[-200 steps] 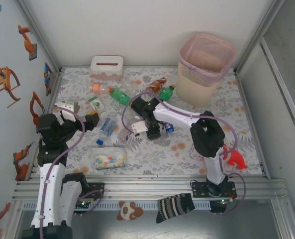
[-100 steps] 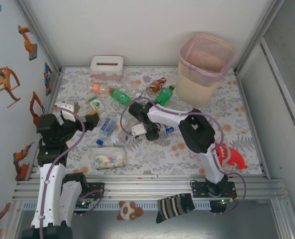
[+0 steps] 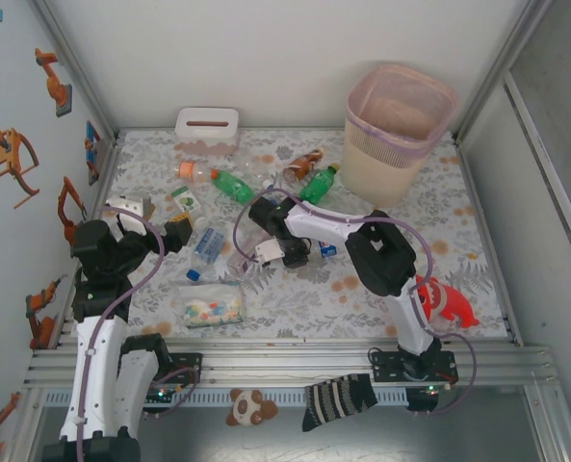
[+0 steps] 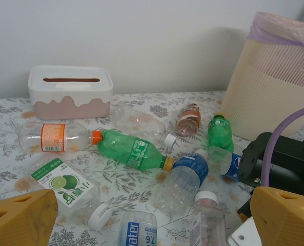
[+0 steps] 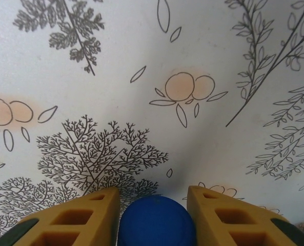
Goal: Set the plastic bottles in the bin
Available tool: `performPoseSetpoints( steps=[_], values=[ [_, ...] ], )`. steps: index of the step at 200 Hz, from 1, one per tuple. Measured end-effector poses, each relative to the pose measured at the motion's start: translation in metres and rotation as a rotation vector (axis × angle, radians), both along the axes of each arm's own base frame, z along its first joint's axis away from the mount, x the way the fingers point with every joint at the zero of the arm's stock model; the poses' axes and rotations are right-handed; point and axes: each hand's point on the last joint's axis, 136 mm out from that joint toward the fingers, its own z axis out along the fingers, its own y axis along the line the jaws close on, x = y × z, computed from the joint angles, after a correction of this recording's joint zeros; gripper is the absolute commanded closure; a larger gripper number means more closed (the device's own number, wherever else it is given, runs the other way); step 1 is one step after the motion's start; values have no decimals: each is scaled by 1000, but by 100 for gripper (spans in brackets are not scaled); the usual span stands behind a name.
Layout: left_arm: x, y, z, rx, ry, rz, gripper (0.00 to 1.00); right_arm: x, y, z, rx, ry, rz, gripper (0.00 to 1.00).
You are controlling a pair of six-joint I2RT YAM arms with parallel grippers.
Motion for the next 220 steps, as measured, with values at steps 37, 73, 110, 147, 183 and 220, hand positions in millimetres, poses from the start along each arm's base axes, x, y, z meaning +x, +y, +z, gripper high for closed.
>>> performPoseSetpoints(
  steps=[37, 73, 110, 147, 183, 220],
  values=[
    [0, 0, 0, 0, -2, 0, 4, 0, 0, 0, -2, 1, 8, 69],
    [0, 0, 1, 0, -3, 0, 4, 0, 1, 4, 8, 0, 0, 74],
    [0, 0, 1, 0, -3, 0, 4, -7, 7, 31, 82, 21, -36, 76],
    [0, 0, 1, 0, -2, 0, 4, -8, 17, 89, 253, 8, -104, 76],
    [0, 0, 1, 0, -3, 0, 4, -6, 19, 154, 455, -9, -191, 78],
    [0, 0, 1, 0, -2, 0, 4, 9, 11, 222, 685, -43, -337, 81]
  ],
)
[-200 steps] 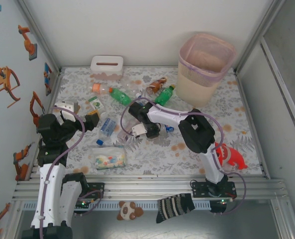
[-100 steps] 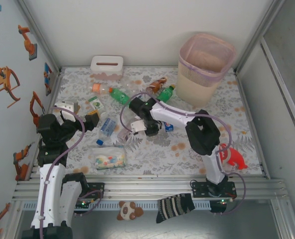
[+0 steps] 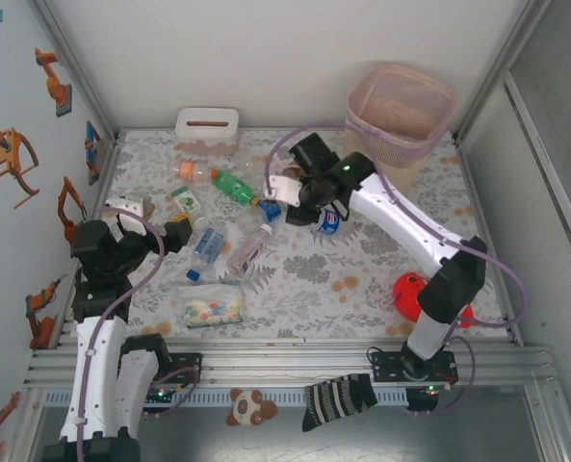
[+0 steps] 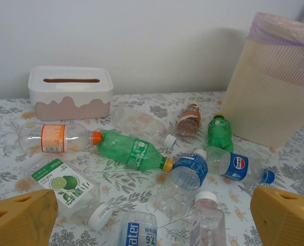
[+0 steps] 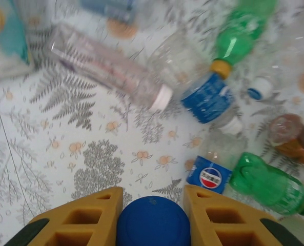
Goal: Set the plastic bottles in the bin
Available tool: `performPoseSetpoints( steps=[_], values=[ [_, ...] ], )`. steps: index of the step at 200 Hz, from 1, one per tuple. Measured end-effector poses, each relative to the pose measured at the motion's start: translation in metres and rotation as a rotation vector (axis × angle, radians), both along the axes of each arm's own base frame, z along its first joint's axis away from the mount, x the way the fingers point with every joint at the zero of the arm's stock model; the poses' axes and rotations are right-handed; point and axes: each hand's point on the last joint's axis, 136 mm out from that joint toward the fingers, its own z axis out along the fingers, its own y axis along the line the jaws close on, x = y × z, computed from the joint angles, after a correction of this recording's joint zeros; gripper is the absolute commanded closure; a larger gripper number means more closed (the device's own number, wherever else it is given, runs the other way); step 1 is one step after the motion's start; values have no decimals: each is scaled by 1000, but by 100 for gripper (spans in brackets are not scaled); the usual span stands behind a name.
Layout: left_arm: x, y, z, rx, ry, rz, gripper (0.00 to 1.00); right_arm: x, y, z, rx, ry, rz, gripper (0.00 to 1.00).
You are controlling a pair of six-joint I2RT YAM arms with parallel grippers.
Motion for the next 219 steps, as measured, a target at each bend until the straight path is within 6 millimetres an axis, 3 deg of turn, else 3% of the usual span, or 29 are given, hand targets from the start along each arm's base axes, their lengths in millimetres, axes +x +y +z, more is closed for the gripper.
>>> performPoseSetpoints(
  steps=[52, 87, 111, 159, 219],
  values=[
    [0, 1, 0, 0, 0, 5, 4, 45, -22, 94, 333, -7, -290, 90],
    [1, 2, 0, 0, 0, 6, 4, 69, -46, 135, 530, 20, -452, 100],
    [1, 2, 0, 0, 0, 6, 4, 87, -66, 161, 650, 19, -563, 100],
    [0, 2, 0, 0, 0, 6, 4, 126, -117, 212, 872, -54, -762, 100],
    [0, 2, 1, 0, -3, 8, 4, 160, -204, 261, 1081, -165, -1018, 100]
  ],
)
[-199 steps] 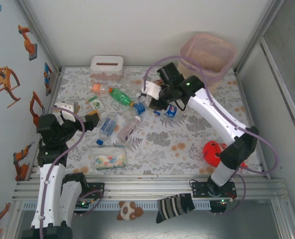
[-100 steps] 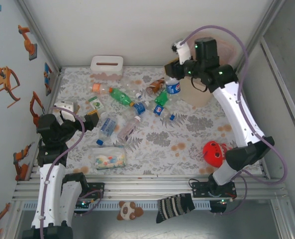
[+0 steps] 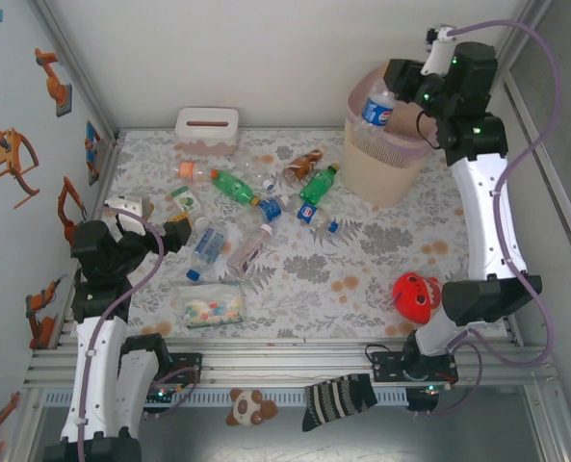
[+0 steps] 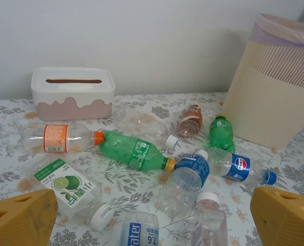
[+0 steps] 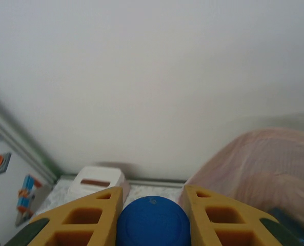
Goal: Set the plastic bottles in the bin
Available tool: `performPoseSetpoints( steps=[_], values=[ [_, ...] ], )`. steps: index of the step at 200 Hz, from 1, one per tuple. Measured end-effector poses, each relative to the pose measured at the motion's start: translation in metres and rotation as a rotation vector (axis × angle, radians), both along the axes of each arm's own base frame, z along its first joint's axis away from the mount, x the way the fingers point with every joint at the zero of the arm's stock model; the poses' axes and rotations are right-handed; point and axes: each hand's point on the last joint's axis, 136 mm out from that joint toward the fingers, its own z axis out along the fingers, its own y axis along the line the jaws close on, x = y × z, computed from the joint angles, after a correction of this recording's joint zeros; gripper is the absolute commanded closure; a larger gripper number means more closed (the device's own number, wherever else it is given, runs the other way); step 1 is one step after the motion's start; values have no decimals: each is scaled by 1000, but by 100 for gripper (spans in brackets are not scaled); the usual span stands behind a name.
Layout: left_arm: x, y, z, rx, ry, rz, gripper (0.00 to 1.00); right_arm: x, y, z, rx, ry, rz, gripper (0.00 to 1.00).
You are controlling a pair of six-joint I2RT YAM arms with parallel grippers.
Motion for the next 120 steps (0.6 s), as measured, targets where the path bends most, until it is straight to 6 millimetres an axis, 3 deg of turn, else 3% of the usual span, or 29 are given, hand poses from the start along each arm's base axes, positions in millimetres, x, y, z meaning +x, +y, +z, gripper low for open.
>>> performPoseSetpoints(
  steps=[26, 60, 87, 120],
  values=[
    [0, 1, 0, 0, -1, 4, 4, 10, -28, 14, 41, -39, -98, 100],
    [0, 1, 1, 0, -3, 5, 4, 41, -55, 10, 66, -36, -180, 100],
    [-1, 1, 3, 1, -11, 5, 4, 71, -68, -12, 66, 10, -214, 100],
    [-2, 2, 3, 1, -13, 7, 4, 99, -75, -57, 87, 135, -222, 100]
  ],
)
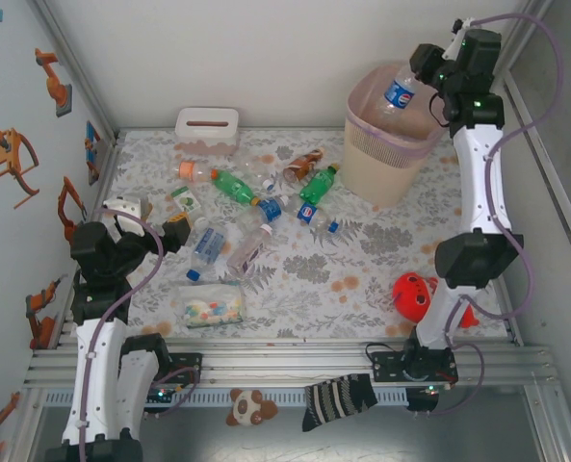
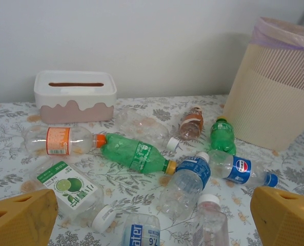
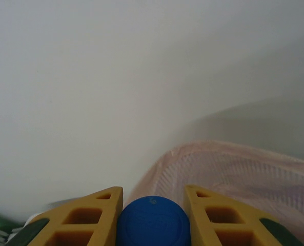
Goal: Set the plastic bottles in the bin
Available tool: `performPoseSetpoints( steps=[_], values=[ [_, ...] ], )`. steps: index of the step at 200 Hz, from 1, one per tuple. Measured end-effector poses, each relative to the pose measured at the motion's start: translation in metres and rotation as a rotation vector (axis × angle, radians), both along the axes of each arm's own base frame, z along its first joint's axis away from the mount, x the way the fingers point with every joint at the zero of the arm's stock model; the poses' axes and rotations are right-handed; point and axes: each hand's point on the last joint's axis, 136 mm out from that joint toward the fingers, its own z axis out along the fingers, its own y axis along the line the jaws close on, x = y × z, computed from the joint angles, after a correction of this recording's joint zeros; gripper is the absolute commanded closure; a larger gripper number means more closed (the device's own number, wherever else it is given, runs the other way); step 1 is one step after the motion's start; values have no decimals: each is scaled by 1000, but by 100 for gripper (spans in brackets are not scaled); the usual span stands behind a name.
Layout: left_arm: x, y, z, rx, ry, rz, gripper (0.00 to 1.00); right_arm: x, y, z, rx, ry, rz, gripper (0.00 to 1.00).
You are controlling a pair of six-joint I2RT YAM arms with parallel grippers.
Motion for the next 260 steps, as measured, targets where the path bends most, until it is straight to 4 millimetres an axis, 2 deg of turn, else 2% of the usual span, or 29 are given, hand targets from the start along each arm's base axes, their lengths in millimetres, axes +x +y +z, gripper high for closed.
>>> performPoseSetpoints(
  steps=[32, 84, 134, 187, 216, 247, 260],
  values=[
    [0, 1, 0, 0, 0, 5, 4, 17, -1, -48, 36, 126, 23, 100],
    [0, 1, 0, 0, 0, 5, 4, 31, 9, -126, 58, 321, 85, 100],
    [1, 2, 0, 0, 0, 7, 4, 42, 12, -176, 32, 430, 140, 100],
    [1, 2, -1, 0, 4, 8, 4, 36, 10, -237, -43, 578, 165, 100],
    [2, 3, -1, 0, 5, 12, 4, 34, 7, -242, -101, 595, 161, 100],
    [2, 4, -2, 0, 8, 15, 4, 37, 9, -251, -143, 604, 159, 67],
    [3, 4, -2, 0, 10, 15, 4, 36, 10, -255, -157, 615, 160, 56]
  ],
)
